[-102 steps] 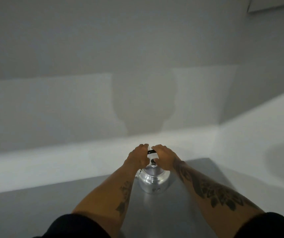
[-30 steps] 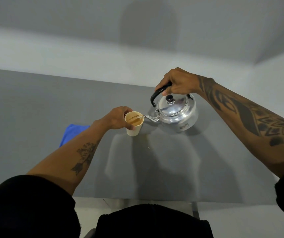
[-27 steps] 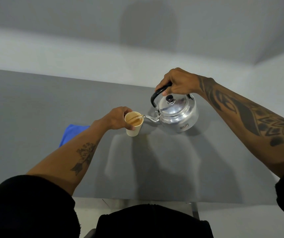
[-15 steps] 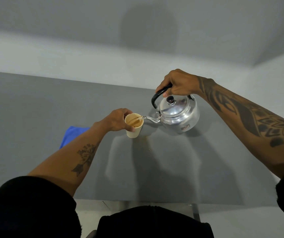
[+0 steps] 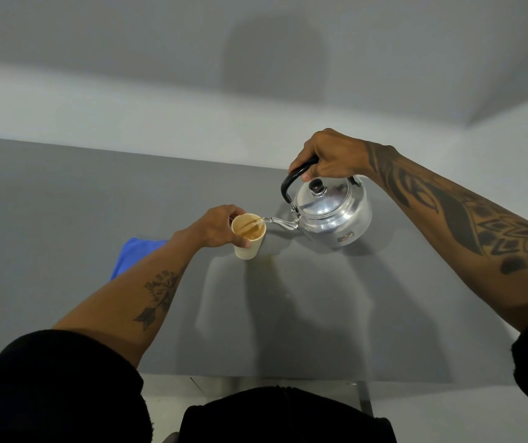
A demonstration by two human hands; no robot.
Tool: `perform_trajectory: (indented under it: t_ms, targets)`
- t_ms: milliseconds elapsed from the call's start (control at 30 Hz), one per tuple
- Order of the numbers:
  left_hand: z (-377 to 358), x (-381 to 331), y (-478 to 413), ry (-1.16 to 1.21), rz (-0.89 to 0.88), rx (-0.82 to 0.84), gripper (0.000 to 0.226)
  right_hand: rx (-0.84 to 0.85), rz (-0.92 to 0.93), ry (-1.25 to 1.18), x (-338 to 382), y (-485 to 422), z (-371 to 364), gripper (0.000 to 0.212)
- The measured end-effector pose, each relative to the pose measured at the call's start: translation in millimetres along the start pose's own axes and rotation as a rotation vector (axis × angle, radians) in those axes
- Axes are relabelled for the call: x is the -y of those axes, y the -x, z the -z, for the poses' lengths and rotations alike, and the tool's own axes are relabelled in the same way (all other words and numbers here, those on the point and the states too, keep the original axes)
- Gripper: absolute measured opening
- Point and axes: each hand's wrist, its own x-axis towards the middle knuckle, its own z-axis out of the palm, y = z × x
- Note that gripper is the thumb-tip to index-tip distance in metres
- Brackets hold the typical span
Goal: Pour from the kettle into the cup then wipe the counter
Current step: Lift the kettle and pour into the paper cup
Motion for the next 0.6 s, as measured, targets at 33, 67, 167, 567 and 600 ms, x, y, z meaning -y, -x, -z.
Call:
perform_trajectory:
  t_ms: [33,67,167,567,600]
  targets:
    - [0,0,0,0.002,0.002,0.0,0.076,-0.002,0.001,0.0,-1,0,0,0.031]
    - [0,0,0,0.002,0.003,0.0,0.075,0.001,-0.002,0.002,0,0,1,0.03]
    - [0,-1,2,0.006,-0.002,-0.001,0.074,-0.004,-0.012,0.006,0,1,2,0.03]
    - [1,-4,4,-0.021,0.014,0.001,0.076,0.016,-0.023,0.046,4,13,3,0.03]
    - [1,-4,4,-0.02,0.015,0.001,0.077,0.012,-0.046,0.022,5,7,8,0.03]
